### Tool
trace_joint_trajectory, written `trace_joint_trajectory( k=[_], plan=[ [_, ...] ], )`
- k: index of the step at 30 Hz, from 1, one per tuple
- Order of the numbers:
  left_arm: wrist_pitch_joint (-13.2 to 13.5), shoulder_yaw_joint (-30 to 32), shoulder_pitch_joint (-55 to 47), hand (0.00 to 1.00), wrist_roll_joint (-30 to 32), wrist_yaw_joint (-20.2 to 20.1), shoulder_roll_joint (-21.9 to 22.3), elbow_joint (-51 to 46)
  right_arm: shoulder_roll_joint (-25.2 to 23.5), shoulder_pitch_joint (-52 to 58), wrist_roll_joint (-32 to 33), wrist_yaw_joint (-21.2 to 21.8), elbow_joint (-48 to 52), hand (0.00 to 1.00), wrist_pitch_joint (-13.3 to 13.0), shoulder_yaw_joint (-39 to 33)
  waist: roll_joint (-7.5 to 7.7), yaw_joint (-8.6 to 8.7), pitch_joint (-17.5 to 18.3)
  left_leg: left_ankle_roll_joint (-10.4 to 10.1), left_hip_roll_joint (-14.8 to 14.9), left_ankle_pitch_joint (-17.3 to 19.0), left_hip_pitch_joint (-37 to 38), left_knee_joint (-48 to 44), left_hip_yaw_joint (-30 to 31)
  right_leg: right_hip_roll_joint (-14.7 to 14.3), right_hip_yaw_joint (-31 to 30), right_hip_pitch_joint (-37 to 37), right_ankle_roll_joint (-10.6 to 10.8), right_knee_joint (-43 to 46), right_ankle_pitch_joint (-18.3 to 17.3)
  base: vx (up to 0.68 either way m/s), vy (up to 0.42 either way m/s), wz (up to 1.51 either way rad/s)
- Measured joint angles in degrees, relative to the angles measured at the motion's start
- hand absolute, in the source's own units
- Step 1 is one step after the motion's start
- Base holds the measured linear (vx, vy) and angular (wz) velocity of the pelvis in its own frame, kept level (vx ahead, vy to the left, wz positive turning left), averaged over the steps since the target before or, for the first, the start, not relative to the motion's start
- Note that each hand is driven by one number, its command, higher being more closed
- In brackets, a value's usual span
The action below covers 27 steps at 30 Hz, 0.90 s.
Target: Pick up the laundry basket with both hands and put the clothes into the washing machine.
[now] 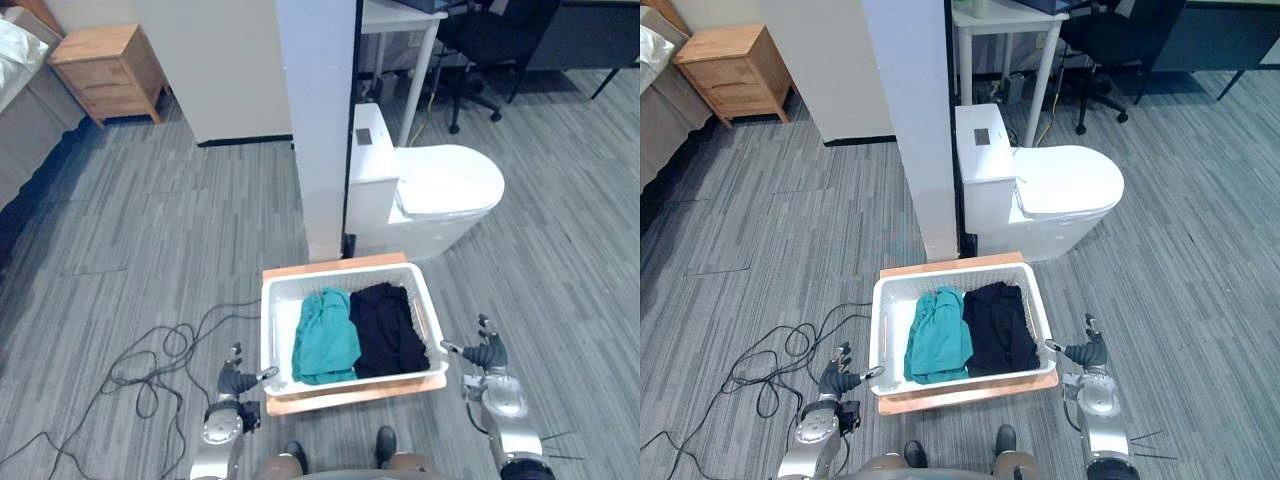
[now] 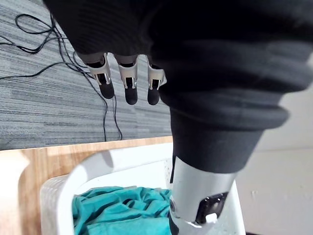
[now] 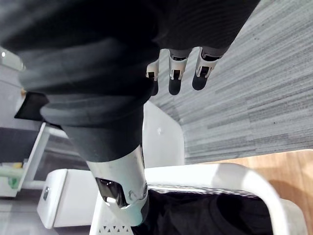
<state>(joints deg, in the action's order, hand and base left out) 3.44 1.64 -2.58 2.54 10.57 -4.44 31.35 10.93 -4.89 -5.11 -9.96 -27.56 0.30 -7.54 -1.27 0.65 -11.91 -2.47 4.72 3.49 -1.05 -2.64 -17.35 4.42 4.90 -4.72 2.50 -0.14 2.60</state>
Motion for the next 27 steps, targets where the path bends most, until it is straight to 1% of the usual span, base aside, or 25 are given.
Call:
trace_joint_trajectory(
  k=[3, 4, 5, 6, 8, 10, 12, 14, 16, 20, 22, 25, 27],
  plan=[
    [-0.67, -1.57, 7.04, 0.0, 0.43, 1.16, -1.3, 2.21, 1.06, -8.31, 0.02, 0.13, -4.84, 0.0, 0.24, 3.24, 0.08, 0.08, -4.55, 0.26, -0.11, -1.03, -4.9, -1.58, 0.14, 0.13, -0.66, -4.69, -0.05, -0.06, 2.49, -0.26, -0.03, -0.14],
    [-0.68, -1.9, 8.26, 0.0, 0.47, 1.19, -1.53, 2.51, 1.12, -9.8, 0.03, 0.15, -5.81, 0.0, 0.37, 3.8, 0.18, 0.05, -5.43, 0.26, -0.08, -1.03, -5.44, -2.02, 0.19, 0.11, -0.91, -5.07, 0.18, -0.1, 2.75, -0.23, -0.037, -0.13],
    [-0.78, -2.35, 10.54, 0.0, 0.66, 1.32, -1.81, 3.18, 1.45, -12.3, 0.03, 0.23, -7.4, 0.0, 0.49, 5.23, 0.12, 0.02, -7.03, 0.24, -0.01, -1.01, -6.25, -2.78, 0.33, 0.07, -1.19, -5.63, 0.43, -0.09, 3.13, -0.15, -0.025, -0.06],
    [-0.83, -3.03, 13.0, 1.0, 0.92, 2.02, -2.25, 3.96, 1.61, -14.42, 0.04, 0.3, -8.33, 1.0, 0.84, 6.19, 0.04, 0.2, -8.4, 0.23, 0.14, -0.99, -7.06, -3.85, 0.57, 0.08, -1.17, -5.94, 0.6, -0.07, 3.46, -0.2, -0.034, -0.03],
    [-1.07, -3.89, 16.03, 1.0, 0.99, 2.27, -3.64, 4.83, 2.1, -17.07, 0.03, 0.54, -10.03, 1.0, 1.25, 7.74, 0.1, 0.17, -8.73, 0.24, 0.24, -1.01, -9.16, -4.72, 0.84, 0.09, -1.18, -7.61, 0.19, 0.05, 4.25, -0.09, -0.017, 0.02],
    [-1.31, -4.4, 20.05, 1.0, 1.03, 2.41, -5.24, 5.21, 2.37, -20.98, 0.1, 1.29, -11.68, 1.0, 1.57, 8.08, 0.07, 0.35, -10.78, 0.28, 0.3, -1.02, -10.27, -6.02, 1.7, 0.16, -1.07, -7.88, 0.04, 0.1, 4.76, -0.05, 0.006, 0.1],
    [-1.63, -4.49, 21.78, 1.0, 1.01, 2.53, -6.23, 5.2, 3.37, -22.35, 0.19, 1.34, -11.67, 1.0, 2.13, 8.11, 0.14, 0.3, -10.99, 0.29, 0.29, -1.02, -11.44, -6.34, 1.78, 0.21, -1.11, -8.97, 0.0, 0.35, 4.95, -0.03, 0.008, 0.05],
    [-1.63, -4.52, 22.68, 1.0, 0.87, 3.27, -7.14, 5.16, 4.25, -23.23, 0.62, 1.32, -11.67, 1.0, 2.45, 8.11, 0.12, 0.21, -11.16, 0.35, 0.23, -1.07, -12.32, -6.46, 1.79, 0.27, -1.11, -9.74, -0.09, 0.33, 5.26, 0.0, 0.0, 0.0],
    [-1.98, -4.5, 23.72, 1.0, 0.29, 3.69, -8.24, 5.16, 5.12, -23.8, 2.76, 1.31, -11.67, 1.0, 2.48, 8.11, 0.12, 0.23, -12.19, 0.7, 0.2, -1.23, -12.42, -6.56, 1.8, 0.27, -1.12, -9.75, -0.11, 0.23, 5.28, 0.0, 0.0, 0.0],
    [-1.97, -4.47, 23.87, 1.0, -1.32, 4.74, -9.27, 3.72, 5.31, -23.78, 5.17, 1.09, -11.57, 1.0, 2.48, 8.14, 0.12, 0.25, -12.39, 0.71, 0.21, -1.23, -13.14, -6.49, 1.99, 0.17, -1.23, -10.45, -0.15, 0.03, 5.31, 0.02, 0.0, -0.01],
    [-1.97, -4.41, 23.79, 1.0, -2.12, 4.93, -9.44, 2.31, 5.24, -23.66, 5.23, 0.77, -11.29, 1.0, 2.48, 8.03, 0.12, 0.23, -12.4, 0.71, 0.21, -1.23, -13.13, -6.44, 2.15, 0.13, -1.26, -10.44, -0.16, 0.02, 5.31, 0.0, 0.0, 0.0],
    [-1.91, -4.26, 21.28, 1.0, -3.08, 5.1, -9.21, -3.01, 4.96, -19.38, 5.71, -0.16, -3.27, 1.0, 2.52, 6.7, 0.14, 0.35, -12.85, 0.71, 0.18, -1.23, -12.2, -6.15, 2.34, 0.11, -1.21, -9.37, -0.17, -0.28, 5.31, 0.0, 0.0, 0.0],
    [-1.55, -4.24, 15.96, 1.0, -3.88, 5.03, -8.37, -8.8, 3.54, -13.89, 5.74, -0.54, 4.59, 1.0, 2.46, 4.96, 0.18, 0.69, -13.05, 0.72, 0.14, -1.15, -10.04, -5.24, 2.46, -0.02, -1.29, -7.33, -0.27, -0.96, 5.17, 0.0, 0.0, 0.0]
  ],
)
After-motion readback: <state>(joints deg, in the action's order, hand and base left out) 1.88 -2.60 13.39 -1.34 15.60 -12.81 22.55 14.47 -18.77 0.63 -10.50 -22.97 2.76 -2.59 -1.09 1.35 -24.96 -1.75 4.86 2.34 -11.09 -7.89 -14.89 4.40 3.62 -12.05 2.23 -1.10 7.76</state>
